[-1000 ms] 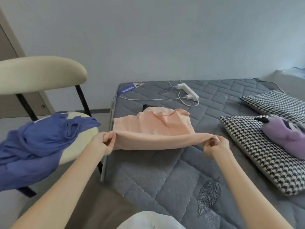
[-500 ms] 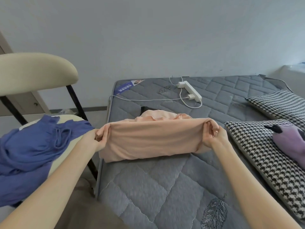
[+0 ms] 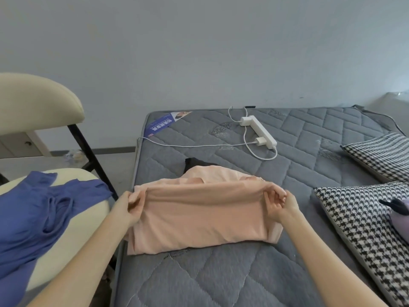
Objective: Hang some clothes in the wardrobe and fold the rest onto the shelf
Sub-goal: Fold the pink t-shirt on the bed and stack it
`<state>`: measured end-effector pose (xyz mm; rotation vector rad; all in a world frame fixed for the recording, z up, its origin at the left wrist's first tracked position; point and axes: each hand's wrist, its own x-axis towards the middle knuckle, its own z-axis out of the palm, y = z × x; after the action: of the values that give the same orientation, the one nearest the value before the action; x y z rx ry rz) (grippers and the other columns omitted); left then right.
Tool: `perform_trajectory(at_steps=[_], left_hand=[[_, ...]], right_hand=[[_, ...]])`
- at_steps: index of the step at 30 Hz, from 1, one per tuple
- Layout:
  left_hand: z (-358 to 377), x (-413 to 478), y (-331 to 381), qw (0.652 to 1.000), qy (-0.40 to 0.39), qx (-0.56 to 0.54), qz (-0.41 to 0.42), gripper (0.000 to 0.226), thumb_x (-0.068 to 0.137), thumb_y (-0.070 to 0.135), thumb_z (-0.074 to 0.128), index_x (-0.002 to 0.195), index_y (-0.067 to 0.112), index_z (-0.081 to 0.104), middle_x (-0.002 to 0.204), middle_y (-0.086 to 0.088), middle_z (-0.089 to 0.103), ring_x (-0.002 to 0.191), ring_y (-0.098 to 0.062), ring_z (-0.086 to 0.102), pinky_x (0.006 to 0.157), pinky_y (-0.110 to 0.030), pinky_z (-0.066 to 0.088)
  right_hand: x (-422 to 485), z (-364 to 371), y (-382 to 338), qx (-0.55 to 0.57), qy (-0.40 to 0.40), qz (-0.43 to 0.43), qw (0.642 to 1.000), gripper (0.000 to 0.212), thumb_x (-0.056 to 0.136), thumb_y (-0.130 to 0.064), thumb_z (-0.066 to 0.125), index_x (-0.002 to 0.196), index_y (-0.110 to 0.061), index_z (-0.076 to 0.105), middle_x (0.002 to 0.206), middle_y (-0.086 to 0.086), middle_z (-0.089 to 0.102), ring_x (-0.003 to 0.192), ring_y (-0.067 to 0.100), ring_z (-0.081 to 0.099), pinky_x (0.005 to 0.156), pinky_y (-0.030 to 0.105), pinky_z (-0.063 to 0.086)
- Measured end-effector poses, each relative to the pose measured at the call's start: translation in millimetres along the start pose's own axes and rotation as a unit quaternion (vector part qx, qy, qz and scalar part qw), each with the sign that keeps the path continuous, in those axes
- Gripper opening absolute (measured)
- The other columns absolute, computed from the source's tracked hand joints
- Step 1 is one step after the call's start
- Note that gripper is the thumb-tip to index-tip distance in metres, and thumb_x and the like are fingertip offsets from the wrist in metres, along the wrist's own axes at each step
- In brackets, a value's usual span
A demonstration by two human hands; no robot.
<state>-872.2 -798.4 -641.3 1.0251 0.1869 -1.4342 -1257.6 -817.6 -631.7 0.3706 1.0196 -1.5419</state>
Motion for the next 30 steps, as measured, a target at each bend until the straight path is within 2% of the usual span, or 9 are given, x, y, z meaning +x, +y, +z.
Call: perform_trajectory(at_steps=[4,9,11,14,15,18,23,27,30], left_hand=[[-27.3,15.3,-21.1,0.997,0.072,0.016,0.002,0.048,0.093,0.000,0.035,0.047,0.014,0.040,0.046,0.003,0.032,0.036,-0.008,0.036,0.042,-0.009,0.041],[-35.2,17.3,-23.5,0.996,0.069,0.048,-0.019,0.016,0.100,0.000,0.040,0.092,0.011,0.049,0.078,-0.002,0.053,0.057,-0.004,0.061,0.049,-0.007,0.046],[-32.8,15.2,-26.1,0.993,0.053,0.103,0.014,0.012,0.099,0.005,0.044,0.093,0.009,0.054,0.071,-0.004,0.057,0.049,-0.004,0.061,0.061,-0.015,0.052],[-28.5,14.9,-27.5,0.984,0.062,0.165,0.009,0.018,0.094,0.010,0.053,0.111,0.013,0.055,0.088,-0.010,0.057,0.084,-0.020,0.061,0.093,-0.037,0.047],[-28.5,18.6,-29.1,0.984,0.060,0.170,0.013,0.024,0.093,0.010,0.054,0.117,0.012,0.053,0.093,-0.011,0.057,0.095,-0.024,0.059,0.093,-0.039,0.046],[-25.0,15.0,-39.1,0.988,0.052,0.146,-0.017,0.021,0.093,0.012,0.054,0.113,0.010,0.053,0.104,-0.012,0.053,0.119,-0.030,0.051,0.095,-0.045,0.044],[-29.0,12.2,-54.9,0.993,0.060,0.085,-0.059,0.033,0.095,0.020,0.053,0.126,0.013,0.044,0.137,-0.011,0.042,0.133,-0.030,0.040,0.103,-0.051,0.036],[-28.5,12.5,-57.1,0.992,0.059,0.079,-0.076,0.054,0.095,0.025,0.053,0.144,0.014,0.032,0.148,-0.013,0.035,0.136,-0.032,0.036,0.102,-0.052,0.036],[-25.7,16.4,-55.5,0.993,0.064,0.069,-0.067,0.051,0.097,0.022,0.050,0.144,0.012,0.033,0.147,-0.015,0.037,0.137,-0.032,0.035,0.103,-0.051,0.037]], right_hand=[[24.2,-52.1,6.1,-0.106,0.092,0.015,0.990,0.016,0.092,-0.014,0.054,0.076,-0.015,0.053,0.052,-0.001,0.055,0.044,0.010,0.054,0.040,0.023,0.052],[30.6,-71.8,14.6,-0.300,0.135,-0.106,0.938,0.014,0.082,-0.003,0.063,0.093,-0.010,0.060,0.088,0.008,0.060,0.071,0.021,0.057,0.061,0.033,0.050],[21.5,-59.8,14.8,-0.473,0.139,-0.262,0.830,0.022,0.077,-0.001,0.063,0.095,-0.013,0.057,0.096,0.006,0.061,0.088,0.028,0.058,0.074,0.037,0.049],[5.5,-37.9,18.9,-0.664,0.068,-0.469,0.578,0.022,0.078,-0.005,0.063,0.095,-0.016,0.057,0.097,-0.005,0.052,0.099,0.022,0.046,0.085,0.038,0.037],[3.8,-28.6,24.8,-0.690,0.016,-0.474,0.547,0.018,0.080,-0.007,0.062,0.095,-0.017,0.058,0.096,-0.006,0.053,0.095,0.018,0.046,0.082,0.036,0.037],[6.7,5.1,53.0,-0.725,-0.087,-0.294,0.616,0.015,0.089,-0.016,0.053,0.101,-0.011,0.060,0.095,0.001,0.063,0.086,0.019,0.058,0.081,0.034,0.048],[13.5,43.3,85.6,-0.538,-0.094,0.029,0.837,0.019,0.095,-0.029,0.057,0.092,-0.011,0.051,0.083,0.011,0.060,0.065,0.021,0.057,0.067,0.036,0.057],[22.7,61.8,80.2,-0.374,-0.059,0.087,0.922,0.022,0.098,-0.015,0.053,0.077,-0.006,0.049,0.054,0.008,0.058,0.046,0.023,0.061,0.042,0.031,0.054],[34.2,70.5,66.4,-0.316,-0.064,0.065,0.944,0.018,0.099,-0.009,0.045,0.087,-0.001,0.054,0.062,0.010,0.070,0.060,0.024,0.070,0.058,0.033,0.058]])
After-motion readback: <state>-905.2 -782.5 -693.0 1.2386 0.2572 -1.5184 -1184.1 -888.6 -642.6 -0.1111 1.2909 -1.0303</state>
